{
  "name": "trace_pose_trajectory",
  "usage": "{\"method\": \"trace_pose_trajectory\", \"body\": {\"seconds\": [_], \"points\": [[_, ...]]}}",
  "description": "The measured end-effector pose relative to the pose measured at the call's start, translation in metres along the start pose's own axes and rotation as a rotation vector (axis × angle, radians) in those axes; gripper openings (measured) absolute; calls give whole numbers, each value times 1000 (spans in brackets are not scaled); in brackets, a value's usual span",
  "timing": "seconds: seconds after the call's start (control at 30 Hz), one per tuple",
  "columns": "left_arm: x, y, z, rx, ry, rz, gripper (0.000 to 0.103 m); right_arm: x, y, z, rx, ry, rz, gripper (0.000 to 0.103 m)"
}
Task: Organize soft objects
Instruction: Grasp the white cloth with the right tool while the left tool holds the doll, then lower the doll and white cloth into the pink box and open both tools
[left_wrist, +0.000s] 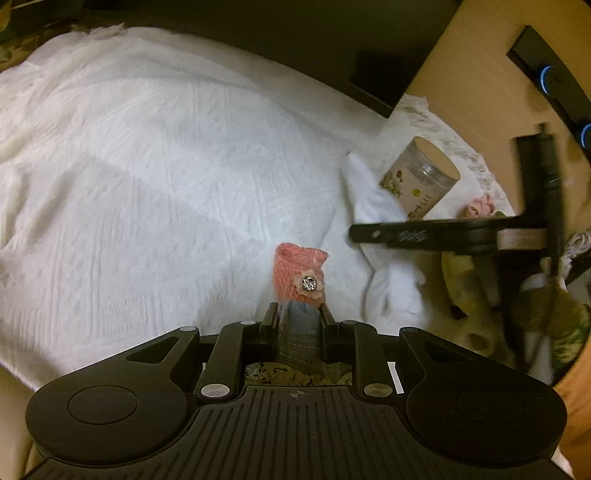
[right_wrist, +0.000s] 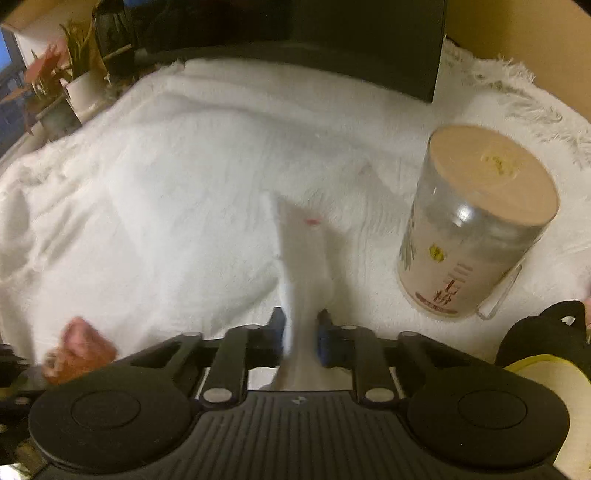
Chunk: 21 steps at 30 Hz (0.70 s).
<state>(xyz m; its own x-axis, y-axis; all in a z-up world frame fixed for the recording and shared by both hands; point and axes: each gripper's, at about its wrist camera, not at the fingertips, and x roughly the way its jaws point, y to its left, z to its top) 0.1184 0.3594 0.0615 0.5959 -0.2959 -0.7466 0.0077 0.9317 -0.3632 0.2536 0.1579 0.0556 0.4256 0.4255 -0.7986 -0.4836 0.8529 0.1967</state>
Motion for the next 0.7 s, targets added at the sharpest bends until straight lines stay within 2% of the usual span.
{"method": "trace_pose_trajectory", "body": {"seconds": [0.2, 0.3, 0.47, 0.7], "points": [[3, -15, 5, 54, -3, -60, 23, -87, -11, -9, 41, -94, 18, 12], [11, -37, 6, 94, 9, -114, 23, -130, -24, -34, 52, -120, -5, 12], [36, -98, 2, 213, 96, -252, 23, -182, -62, -84, 127, -137, -140, 12], [75, -205, -32, 411, 328, -476, 23, -269, -123, -172, 317, -187, -382, 12]]}}
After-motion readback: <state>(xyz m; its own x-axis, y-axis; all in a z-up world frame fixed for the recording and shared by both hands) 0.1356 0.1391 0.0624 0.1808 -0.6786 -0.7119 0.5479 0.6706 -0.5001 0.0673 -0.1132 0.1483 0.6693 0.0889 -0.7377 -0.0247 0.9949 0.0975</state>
